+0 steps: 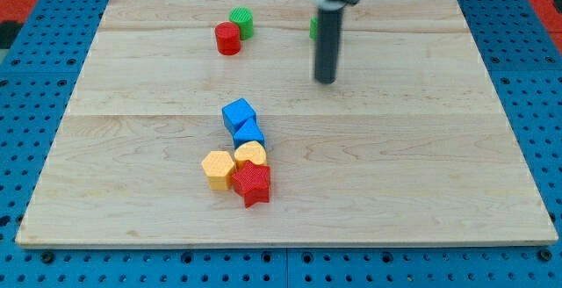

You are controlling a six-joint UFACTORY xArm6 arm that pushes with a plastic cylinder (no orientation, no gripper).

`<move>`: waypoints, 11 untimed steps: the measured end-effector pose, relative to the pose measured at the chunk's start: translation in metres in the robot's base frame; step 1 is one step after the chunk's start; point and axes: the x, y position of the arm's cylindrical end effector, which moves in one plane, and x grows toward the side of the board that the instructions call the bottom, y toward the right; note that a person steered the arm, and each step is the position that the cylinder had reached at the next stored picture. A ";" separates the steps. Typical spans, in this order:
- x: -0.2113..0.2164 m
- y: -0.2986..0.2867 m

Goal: Move green star at center of the board

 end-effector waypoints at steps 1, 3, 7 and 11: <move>-0.025 0.072; -0.130 0.193; -0.070 -0.029; -0.002 -0.070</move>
